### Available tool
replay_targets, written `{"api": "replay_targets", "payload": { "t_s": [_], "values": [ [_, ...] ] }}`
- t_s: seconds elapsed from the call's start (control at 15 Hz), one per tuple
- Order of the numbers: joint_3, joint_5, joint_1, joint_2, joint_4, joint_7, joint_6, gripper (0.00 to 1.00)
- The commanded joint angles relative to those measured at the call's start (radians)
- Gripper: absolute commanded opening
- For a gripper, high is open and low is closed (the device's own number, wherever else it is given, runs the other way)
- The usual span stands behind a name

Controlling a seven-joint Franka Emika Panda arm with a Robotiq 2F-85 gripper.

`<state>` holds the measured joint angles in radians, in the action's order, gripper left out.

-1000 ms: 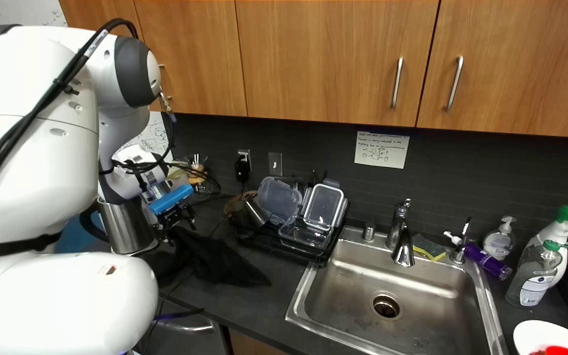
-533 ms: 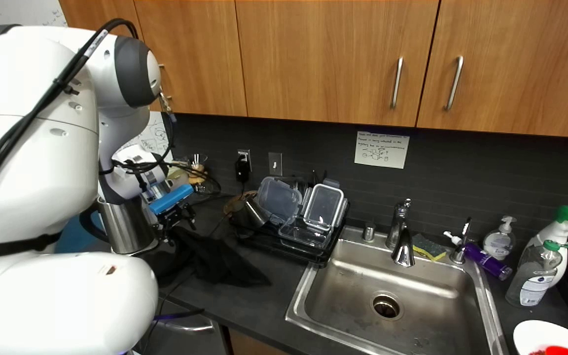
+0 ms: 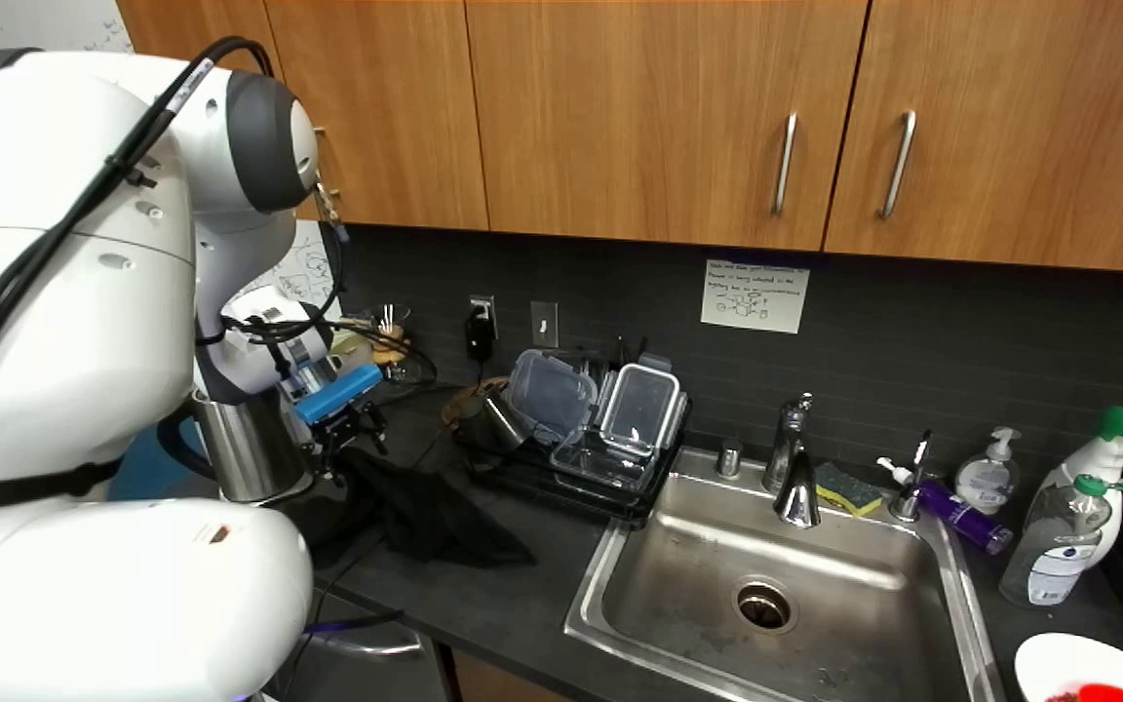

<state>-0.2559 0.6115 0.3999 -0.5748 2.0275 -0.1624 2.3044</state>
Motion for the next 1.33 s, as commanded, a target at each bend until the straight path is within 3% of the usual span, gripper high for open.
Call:
{"api": "replay_targets", "payload": {
  "t_s": [0.0, 0.8, 0.87, 0.93, 1.0, 1.13, 1.27],
  "values": [
    [0.008, -0.008, 0.008, 0.001, -0.002, -0.005, 0.0, 0.98],
    [0.005, -0.009, 0.014, -0.028, -0.041, -0.04, -0.039, 1.0],
    [0.005, -0.008, 0.017, -0.034, -0.048, -0.046, -0.045, 0.96],
    [0.005, -0.006, 0.019, -0.04, -0.055, -0.052, -0.05, 0.8],
    [0.004, -0.005, 0.021, -0.047, -0.063, -0.06, -0.059, 0.71],
    [0.005, -0.005, 0.025, -0.057, -0.074, -0.061, -0.066, 0.65],
    [0.005, -0.003, 0.025, -0.066, -0.082, -0.067, -0.064, 0.49]
  ]
}}
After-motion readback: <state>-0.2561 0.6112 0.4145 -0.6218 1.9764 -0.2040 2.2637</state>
